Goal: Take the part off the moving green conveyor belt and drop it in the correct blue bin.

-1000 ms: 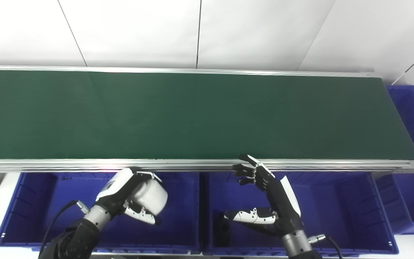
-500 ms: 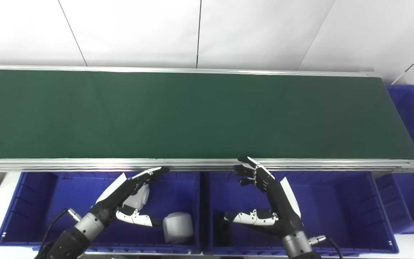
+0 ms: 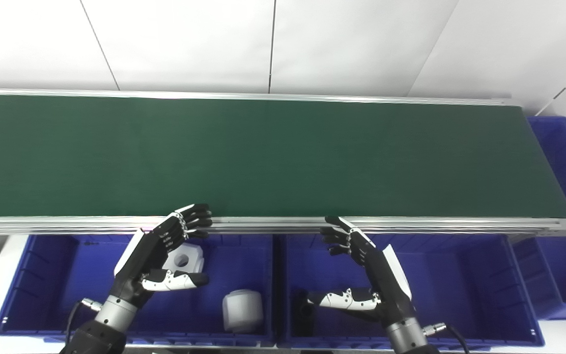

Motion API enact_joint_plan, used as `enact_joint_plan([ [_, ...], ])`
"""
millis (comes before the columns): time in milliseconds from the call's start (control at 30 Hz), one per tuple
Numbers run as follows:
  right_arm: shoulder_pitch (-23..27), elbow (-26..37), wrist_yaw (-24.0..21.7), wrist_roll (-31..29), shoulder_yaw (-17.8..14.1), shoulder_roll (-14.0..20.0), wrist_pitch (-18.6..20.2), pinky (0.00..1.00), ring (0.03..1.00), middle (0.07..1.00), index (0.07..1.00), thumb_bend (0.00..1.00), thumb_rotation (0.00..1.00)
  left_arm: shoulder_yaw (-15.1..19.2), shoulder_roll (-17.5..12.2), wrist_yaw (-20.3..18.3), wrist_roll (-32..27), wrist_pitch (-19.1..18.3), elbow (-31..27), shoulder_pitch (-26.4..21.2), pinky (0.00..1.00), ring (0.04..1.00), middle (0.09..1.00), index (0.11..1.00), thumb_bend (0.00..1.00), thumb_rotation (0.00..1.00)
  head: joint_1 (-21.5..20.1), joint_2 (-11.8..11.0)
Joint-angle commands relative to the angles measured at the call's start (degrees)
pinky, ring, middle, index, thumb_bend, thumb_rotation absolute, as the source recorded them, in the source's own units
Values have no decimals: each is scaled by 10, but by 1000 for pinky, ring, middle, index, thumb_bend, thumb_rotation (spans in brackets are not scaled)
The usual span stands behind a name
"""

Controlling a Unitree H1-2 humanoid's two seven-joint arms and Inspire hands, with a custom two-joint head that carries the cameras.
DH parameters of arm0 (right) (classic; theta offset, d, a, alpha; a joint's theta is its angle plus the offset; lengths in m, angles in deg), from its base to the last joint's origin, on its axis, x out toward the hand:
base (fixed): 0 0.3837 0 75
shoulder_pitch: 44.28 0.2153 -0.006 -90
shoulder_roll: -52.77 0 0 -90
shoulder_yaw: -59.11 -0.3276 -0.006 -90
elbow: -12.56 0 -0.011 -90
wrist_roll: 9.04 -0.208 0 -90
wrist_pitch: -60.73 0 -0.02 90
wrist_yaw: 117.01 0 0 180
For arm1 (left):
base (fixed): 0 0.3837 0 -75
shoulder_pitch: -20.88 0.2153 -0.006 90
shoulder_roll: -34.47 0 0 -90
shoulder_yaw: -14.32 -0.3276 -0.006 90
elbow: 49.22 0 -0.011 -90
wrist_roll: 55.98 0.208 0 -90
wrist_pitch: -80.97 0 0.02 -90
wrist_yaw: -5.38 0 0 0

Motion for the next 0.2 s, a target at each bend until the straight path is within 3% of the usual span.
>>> enact_joint_plan([
  [0,4,10,3,3,-1,-2,-8,689,768,794,850,859,223,10,2,-11,-5,21,-5,-7,711,787,825,832,875,299,2,1],
  [167,5,13,4,12,-2,-4,5,694,779,808,847,865,225,18,5,-12,9,21,-5,-6,720,794,836,832,896,313,0,0],
])
